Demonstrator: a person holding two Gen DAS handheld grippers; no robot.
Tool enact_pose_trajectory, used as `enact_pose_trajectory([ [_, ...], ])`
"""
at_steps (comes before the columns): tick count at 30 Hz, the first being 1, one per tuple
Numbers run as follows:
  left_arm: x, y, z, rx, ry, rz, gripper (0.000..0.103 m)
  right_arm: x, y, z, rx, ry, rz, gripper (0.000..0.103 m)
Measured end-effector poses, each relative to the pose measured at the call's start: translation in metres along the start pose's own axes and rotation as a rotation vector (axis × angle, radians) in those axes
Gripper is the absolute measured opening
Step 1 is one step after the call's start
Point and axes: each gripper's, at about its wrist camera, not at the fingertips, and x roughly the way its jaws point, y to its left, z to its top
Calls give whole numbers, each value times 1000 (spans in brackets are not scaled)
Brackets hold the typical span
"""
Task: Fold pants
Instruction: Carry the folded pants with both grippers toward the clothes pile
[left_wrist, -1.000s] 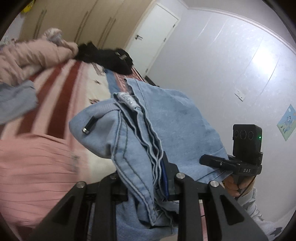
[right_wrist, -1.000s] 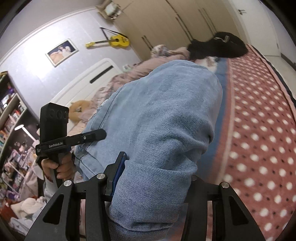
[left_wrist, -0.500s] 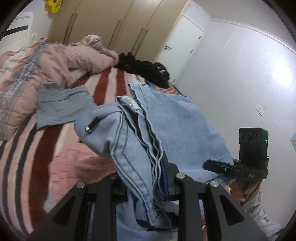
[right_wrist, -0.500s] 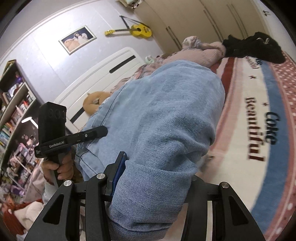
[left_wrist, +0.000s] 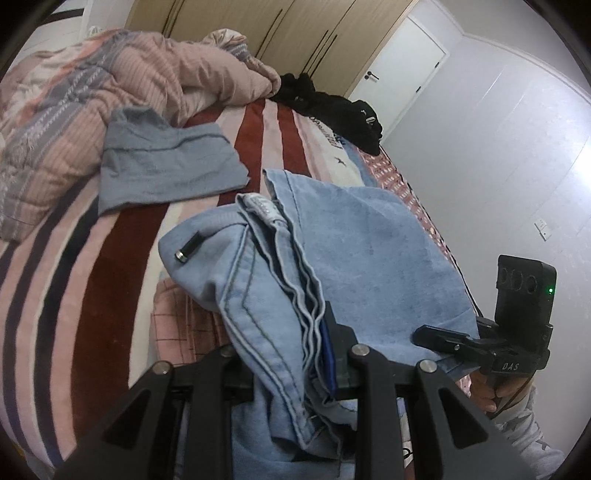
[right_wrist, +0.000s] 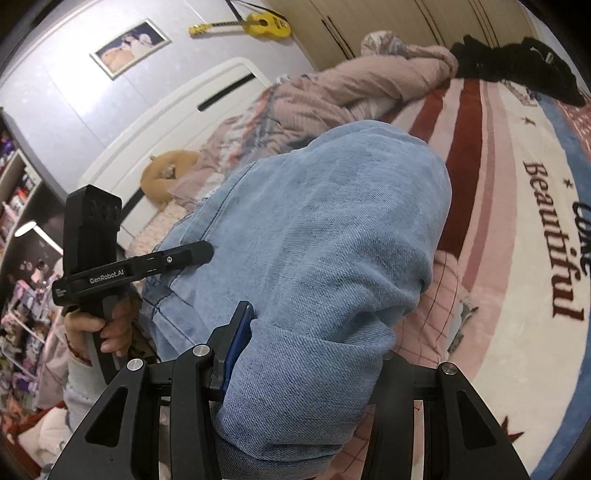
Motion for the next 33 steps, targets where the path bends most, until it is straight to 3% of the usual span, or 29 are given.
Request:
enact_pose_trajectory([
  [18, 19, 2, 7, 15, 5, 14, 22, 10, -7, 1, -28, -5, -97, 41],
  [26, 7, 1, 8, 13, 25, 24, 32, 5, -6, 1, -21, 10, -96, 47],
  [31, -36, -6, 8, 50, -67, 89, 37, -22, -2, -5, -80, -1, -142, 56],
  [33, -53, -10, 9, 52, -109, 70, 37, -40, 1, -10, -118, -20, -178, 56],
])
